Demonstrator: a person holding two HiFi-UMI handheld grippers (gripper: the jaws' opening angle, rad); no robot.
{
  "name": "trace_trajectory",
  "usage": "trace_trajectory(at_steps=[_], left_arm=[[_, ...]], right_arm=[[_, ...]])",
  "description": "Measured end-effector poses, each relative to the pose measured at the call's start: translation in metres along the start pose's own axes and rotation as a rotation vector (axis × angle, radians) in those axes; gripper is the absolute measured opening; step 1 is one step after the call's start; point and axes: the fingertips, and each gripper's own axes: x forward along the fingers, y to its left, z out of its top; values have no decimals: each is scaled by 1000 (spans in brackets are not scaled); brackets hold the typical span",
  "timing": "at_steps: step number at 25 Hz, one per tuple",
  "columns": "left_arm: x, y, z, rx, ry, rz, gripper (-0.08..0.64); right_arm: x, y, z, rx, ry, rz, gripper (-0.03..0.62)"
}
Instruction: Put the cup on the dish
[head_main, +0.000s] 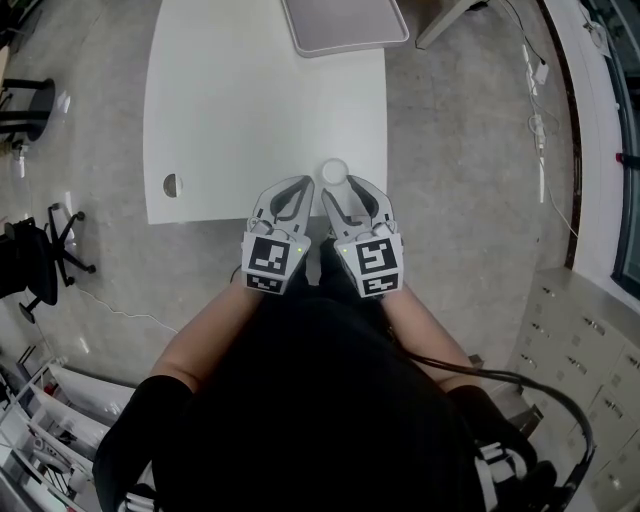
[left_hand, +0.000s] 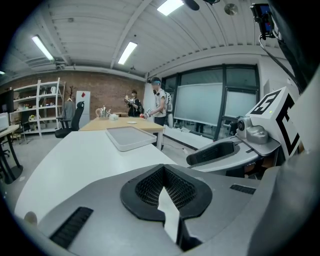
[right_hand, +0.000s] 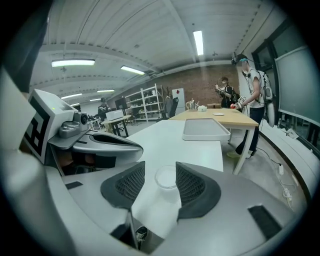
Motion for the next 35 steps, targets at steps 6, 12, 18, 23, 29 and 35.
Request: trace_trajectory(at_steps=[6, 12, 18, 23, 29, 35], left_arm=[[6, 7, -4, -5, 12, 5, 0], [18, 15, -11, -16, 30, 16, 0], [25, 20, -20, -26, 49, 13, 0], [32, 25, -33, -39, 66, 10, 0], [42, 33, -42, -51, 88, 11, 0], [49, 38, -48, -58, 96, 12, 0]], right_arm=[[16, -5, -14, 1, 58, -4, 222], [35, -15, -33, 0, 125, 10, 247], [53, -19, -45, -10, 157, 20, 253], [67, -21, -54, -22, 172, 14, 253], [77, -22, -61, -24, 195, 25, 253], [88, -23, -68, -23, 206, 35, 253]])
